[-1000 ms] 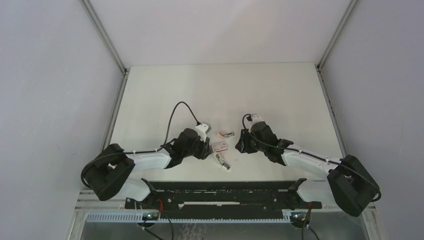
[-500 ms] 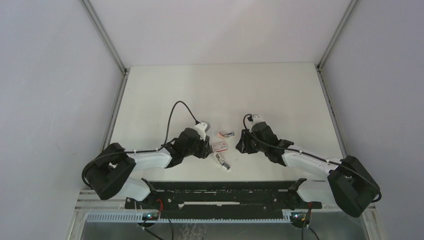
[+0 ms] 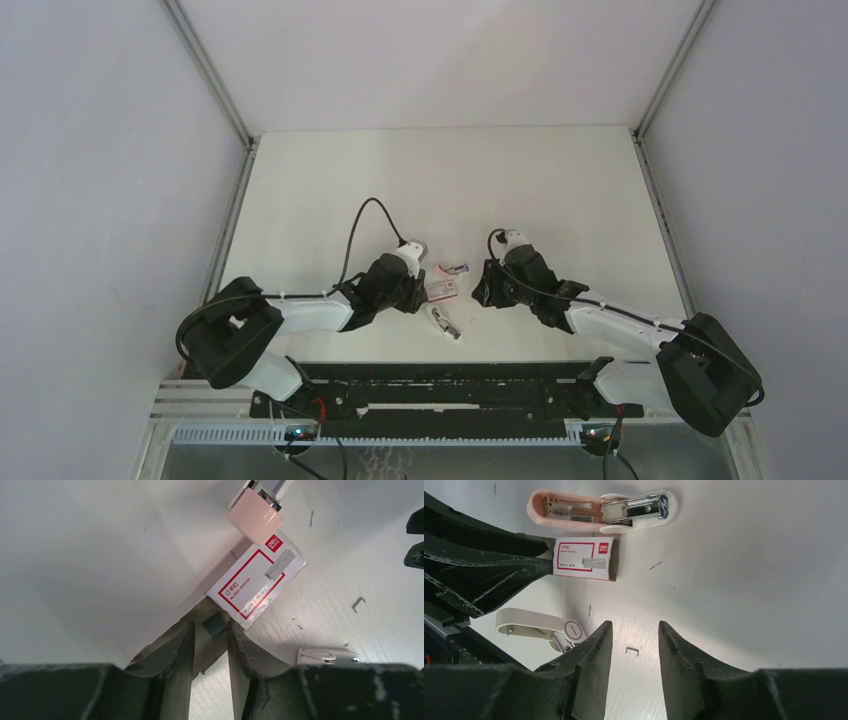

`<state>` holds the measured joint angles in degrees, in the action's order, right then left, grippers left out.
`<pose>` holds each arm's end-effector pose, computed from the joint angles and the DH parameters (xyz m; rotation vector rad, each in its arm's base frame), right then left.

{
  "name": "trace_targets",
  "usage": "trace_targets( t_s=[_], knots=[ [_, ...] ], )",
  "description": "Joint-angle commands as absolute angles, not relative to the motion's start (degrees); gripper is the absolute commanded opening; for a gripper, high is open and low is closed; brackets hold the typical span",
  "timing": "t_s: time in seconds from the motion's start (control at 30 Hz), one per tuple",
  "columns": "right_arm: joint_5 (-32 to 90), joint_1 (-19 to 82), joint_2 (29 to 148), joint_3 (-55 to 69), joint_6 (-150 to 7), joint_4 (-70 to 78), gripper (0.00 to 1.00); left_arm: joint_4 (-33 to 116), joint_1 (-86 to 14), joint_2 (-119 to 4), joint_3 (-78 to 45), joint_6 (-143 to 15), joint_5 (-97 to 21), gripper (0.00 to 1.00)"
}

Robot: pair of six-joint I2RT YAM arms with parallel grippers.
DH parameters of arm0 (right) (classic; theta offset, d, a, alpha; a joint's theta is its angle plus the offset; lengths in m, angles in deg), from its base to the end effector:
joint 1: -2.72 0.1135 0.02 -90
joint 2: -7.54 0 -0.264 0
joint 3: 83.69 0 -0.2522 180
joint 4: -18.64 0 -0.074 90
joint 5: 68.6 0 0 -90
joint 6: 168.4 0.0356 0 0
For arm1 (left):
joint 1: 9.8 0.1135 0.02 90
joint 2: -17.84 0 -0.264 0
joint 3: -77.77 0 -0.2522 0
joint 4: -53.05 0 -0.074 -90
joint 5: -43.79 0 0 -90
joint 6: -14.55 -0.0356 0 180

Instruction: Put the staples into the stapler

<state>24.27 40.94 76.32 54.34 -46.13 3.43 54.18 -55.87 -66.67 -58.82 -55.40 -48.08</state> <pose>0.1803 0.1443 0.1725 -0.1514 2.3974 0.6660 0.1873 -0.1928 0.1401 0.5079 2.2772 -0.5620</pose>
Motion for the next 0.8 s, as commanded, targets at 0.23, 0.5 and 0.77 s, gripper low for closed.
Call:
trace_targets(
  t_s=[0.23,0.5,0.77],
  knots=[
    [24.1,40.5,74.7,54.7,-45.6,5.9,0.38,54.4,-57.9,-67.8,-56.2,-57.4,-51.1,0.23],
    [23.9,40.3,74.3,54.8,-45.8,5.8,0.38,56.5,-57.9,-63.9,-58.3,-56.2,-52.1,0.08],
    [24.2,40.1,74.0,54.9,-45.8,6.0,0.38,58.4,-57.9,-58.2,-62.0,-55.2,-51.9,0.01]
  ],
)
